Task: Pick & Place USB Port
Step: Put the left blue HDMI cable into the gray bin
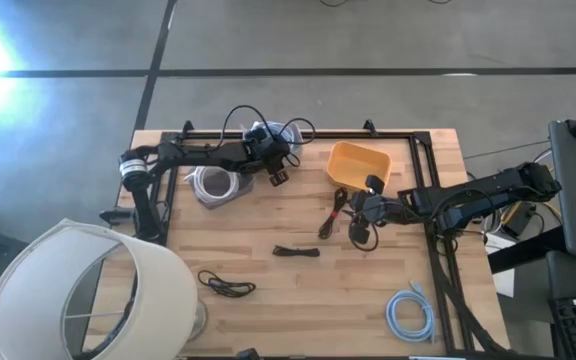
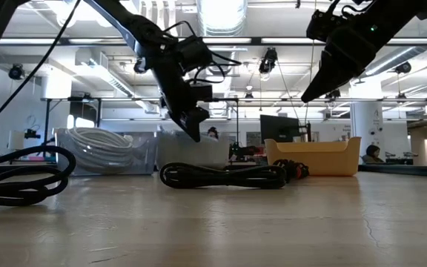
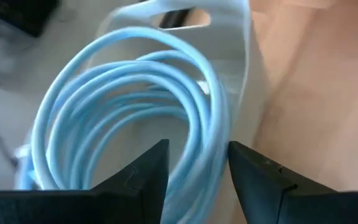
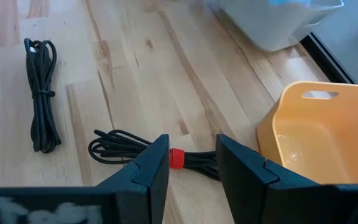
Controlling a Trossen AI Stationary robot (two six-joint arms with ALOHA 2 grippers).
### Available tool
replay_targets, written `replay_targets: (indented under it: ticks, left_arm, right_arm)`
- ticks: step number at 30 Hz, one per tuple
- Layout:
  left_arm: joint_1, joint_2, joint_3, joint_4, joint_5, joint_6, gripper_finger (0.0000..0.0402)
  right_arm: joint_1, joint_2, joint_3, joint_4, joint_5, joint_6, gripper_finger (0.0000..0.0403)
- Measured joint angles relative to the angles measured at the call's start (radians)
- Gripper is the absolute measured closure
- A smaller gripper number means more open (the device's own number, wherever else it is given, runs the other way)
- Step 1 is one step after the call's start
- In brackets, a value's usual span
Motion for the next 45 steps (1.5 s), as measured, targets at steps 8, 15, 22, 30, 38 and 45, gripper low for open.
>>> replay_targets:
  ticks: [8, 15, 22, 30, 38, 45]
  left_arm:
    - [-0.003, 0.0, -0.003, -0.007, 0.092, -0.024, 0.0232]
    - [-0.004, -0.029, 0.005, -0.071, 0.053, 0.01, 0.0232]
    - [-0.003, -0.074, -0.004, -0.153, 0.105, -0.022, 0.0276]
    - [0.0, -0.028, -0.016, -0.158, 0.123, -0.029, 0.0352]
    - [0.021, -0.016, -0.02, -0.124, 0.022, -0.026, 0.0397]
    - [0.062, -0.016, -0.013, -0.113, 0.082, -0.036, 0.0395]
  right_arm:
    - [0.0, 0.0, 0.0, 0.0, 0.0, 0.006, 0.0278]
    - [0.0, 0.0, 0.0, -0.001, 0.0, 0.009, 0.0278]
    - [0.0, 0.0, 0.0, -0.001, 0.0, 0.008, 0.0278]
    - [0.0, 0.0, 0.0, -0.001, -0.001, 0.011, 0.0278]
    - [0.0, 0.0, 0.0, -0.001, -0.001, 0.003, 0.0278]
    - [0.0, 0.0, 0.0, 0.0, -0.001, 0.0, 0.0278]
